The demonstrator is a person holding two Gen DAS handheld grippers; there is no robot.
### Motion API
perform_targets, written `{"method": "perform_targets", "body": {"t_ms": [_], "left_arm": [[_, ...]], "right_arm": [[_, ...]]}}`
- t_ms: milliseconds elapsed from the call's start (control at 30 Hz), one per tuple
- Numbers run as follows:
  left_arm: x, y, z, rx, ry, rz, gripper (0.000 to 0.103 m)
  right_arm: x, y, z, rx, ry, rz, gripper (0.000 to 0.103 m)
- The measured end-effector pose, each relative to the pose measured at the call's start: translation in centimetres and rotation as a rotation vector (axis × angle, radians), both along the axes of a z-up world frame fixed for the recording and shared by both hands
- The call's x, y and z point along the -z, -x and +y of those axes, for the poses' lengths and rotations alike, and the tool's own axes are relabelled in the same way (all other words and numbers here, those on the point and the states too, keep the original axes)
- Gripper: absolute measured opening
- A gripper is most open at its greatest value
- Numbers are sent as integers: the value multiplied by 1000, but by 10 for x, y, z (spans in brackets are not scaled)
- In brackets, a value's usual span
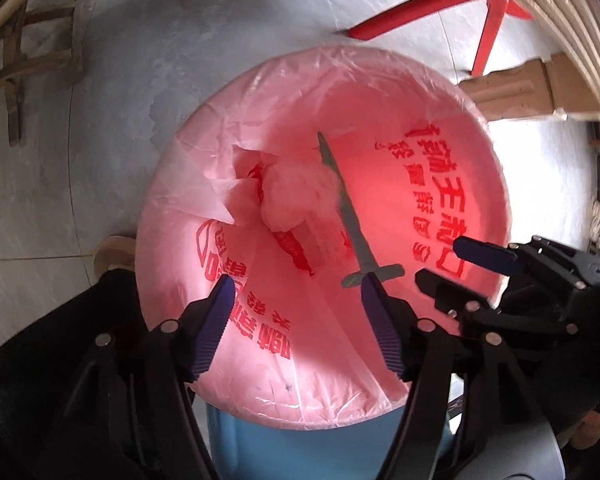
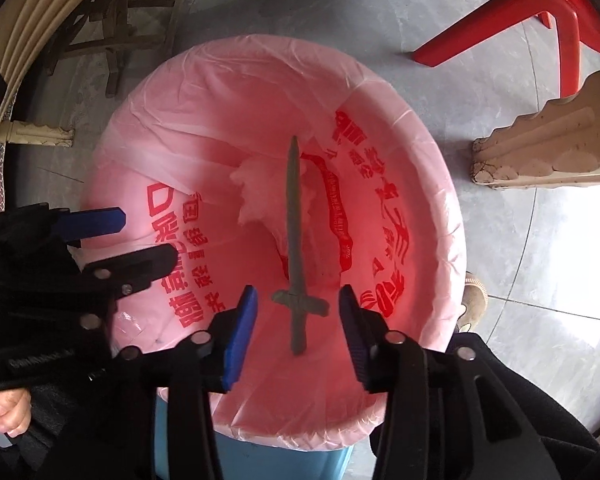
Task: Collect trash
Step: 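Lower both tools over the pink bin and open them, dropping bag and sword, then raise both tools back toward the table items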
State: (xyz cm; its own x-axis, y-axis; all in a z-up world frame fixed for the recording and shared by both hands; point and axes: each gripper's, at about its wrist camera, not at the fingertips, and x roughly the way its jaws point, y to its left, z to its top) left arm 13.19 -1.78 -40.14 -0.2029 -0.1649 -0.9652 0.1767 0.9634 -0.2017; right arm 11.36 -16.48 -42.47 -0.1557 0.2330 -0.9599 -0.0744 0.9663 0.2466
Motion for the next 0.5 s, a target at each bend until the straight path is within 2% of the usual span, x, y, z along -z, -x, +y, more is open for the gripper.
{"method": "perform_targets", "body": {"t_ms": [267,367,500], "left_arm": [[-9,-2,4,-16,-11,-52,68],[-24,3,11,-26,-32,-83,68],[-54,12,16,-20,-85,-179,68]], "right_arm": [[-10,-4,1,-27,13,-39,49],[-22,-1,2,-38,19,-69,49],[-48,5,7,-72,50,-137,49]]}}
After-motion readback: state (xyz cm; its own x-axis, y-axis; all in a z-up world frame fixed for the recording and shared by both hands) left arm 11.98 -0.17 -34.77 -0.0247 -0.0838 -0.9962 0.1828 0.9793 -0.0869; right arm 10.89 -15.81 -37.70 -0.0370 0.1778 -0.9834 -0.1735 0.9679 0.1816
